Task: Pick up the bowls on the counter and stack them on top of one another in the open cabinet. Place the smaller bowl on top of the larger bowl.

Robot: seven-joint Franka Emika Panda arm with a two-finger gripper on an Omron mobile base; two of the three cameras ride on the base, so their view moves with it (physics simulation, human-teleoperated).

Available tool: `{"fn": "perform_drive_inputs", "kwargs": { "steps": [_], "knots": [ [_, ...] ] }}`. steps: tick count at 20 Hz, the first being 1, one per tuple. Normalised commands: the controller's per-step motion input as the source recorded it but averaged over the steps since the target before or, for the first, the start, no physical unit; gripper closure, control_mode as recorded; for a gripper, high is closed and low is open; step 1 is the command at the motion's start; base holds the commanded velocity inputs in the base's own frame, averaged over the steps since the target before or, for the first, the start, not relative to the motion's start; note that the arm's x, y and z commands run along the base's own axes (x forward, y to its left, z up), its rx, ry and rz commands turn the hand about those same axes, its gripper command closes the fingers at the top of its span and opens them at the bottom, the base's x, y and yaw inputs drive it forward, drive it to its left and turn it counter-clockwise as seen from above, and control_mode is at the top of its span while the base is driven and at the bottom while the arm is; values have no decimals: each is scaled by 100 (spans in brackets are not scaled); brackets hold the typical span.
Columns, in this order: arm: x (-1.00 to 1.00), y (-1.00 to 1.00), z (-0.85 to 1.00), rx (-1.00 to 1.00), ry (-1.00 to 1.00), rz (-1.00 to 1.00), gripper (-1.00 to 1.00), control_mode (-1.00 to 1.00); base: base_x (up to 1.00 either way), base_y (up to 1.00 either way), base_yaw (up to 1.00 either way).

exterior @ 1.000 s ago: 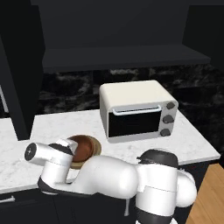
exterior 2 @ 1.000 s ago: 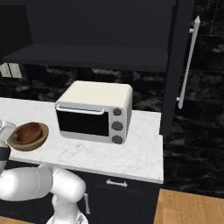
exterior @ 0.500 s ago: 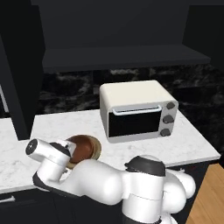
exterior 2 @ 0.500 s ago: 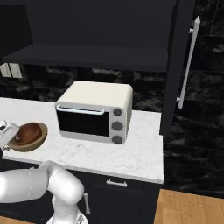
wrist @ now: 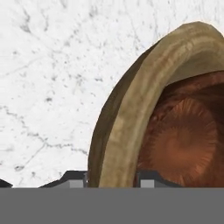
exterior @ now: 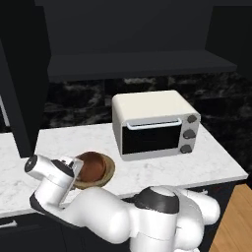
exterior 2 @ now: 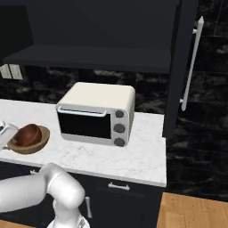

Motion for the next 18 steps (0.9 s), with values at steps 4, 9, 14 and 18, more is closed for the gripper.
{"fn": "perform_drive_inputs", "kwargs": {
  "steps": [4, 9, 14, 18],
  "knots": [
    [-63, -37, 39, 0, -1, 0, 100, -100, 0, 0, 0],
    [-78, -44, 80, -2, -15, 0, 100, -100, 0, 0, 0],
    [-55, -43, 100, -7, -28, 0, 100, -100, 0, 0, 0],
    [-32, -65, 100, -4, -30, 0, 100, -100, 0, 0, 0]
  ]
}}
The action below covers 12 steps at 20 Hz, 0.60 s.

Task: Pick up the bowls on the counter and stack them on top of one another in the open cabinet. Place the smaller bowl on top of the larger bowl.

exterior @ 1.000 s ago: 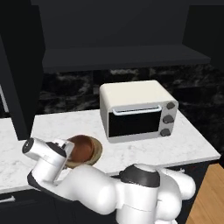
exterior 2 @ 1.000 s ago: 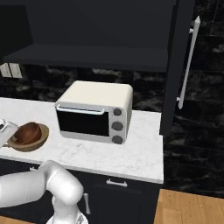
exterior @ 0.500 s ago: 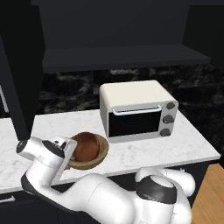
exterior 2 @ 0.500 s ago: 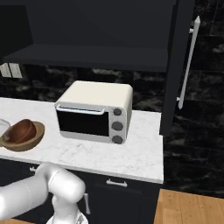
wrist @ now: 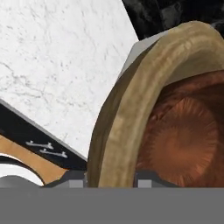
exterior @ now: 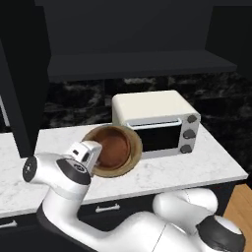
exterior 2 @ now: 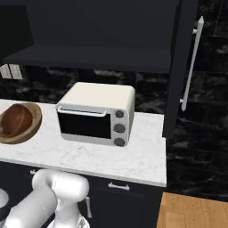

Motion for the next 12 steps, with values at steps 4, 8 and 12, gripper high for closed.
{"fn": "perform_drive_inputs", "kwargs": {
  "steps": [4, 8, 12],
  "knots": [
    [-5, -83, 100, -3, -29, 0, 100, -100, 0, 0, 0],
    [0, -80, 100, 0, -24, 0, 100, -100, 0, 0, 0],
    [0, -69, 100, 0, -19, 0, 100, -100, 0, 0, 0]
  ]
}}
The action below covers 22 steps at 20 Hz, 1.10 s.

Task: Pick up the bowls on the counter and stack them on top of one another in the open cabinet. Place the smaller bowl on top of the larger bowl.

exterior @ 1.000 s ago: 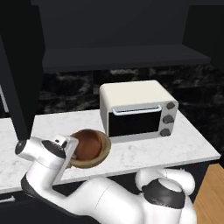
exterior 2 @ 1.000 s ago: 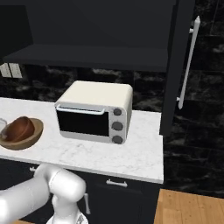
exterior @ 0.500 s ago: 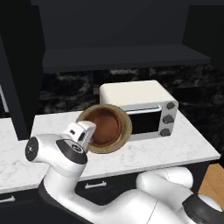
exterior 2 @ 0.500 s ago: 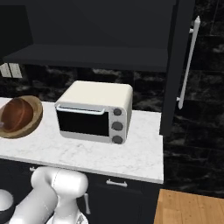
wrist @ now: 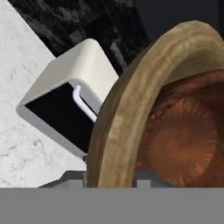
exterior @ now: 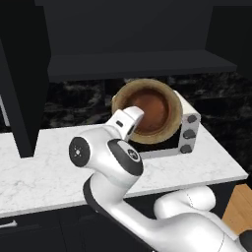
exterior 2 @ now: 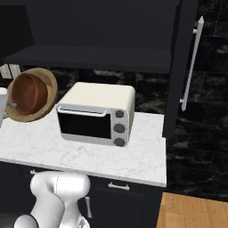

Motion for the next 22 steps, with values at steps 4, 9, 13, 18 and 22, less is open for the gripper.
{"fn": "perform_drive_inputs", "kwargs": {
  "steps": [4, 9, 13, 18, 22],
  "knots": [
    [0, -44, 100, 0, -12, 0, 100, -100, 0, 0, 0],
    [41, -25, 100, 1, -2, 1, 100, -100, 0, 0, 0],
    [76, -8, 100, 0, 18, 4, 100, -100, 0, 0, 0],
    [87, 0, 73, -4, 48, 1, 100, -100, 0, 0, 0],
    [56, 0, 23, -7, 29, 0, 100, -100, 0, 0, 0]
  ]
}}
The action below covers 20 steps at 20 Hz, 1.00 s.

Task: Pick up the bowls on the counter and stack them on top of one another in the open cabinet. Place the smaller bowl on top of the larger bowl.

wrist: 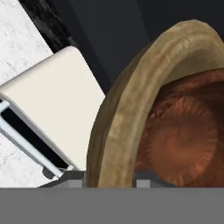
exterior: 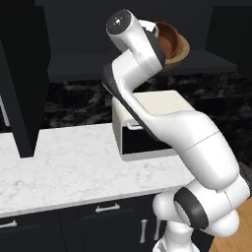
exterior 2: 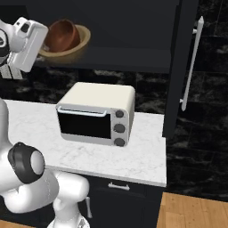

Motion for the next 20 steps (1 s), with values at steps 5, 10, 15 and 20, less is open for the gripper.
{"fn": "perform_drive_inputs", "kwargs": {
  "steps": [5, 10, 15, 20],
  "knots": [
    [19, 0, -46, -13, 2, 0, 100, -100, 0, 0, 0],
    [47, 0, -45, -11, -1, 0, 100, -100, 0, 0, 0],
    [86, 0, -13, 0, 0, 0, 100, -100, 0, 0, 0],
    [100, -2, 0, 1, 5, 0, 100, -100, 0, 0, 0]
  ]
}}
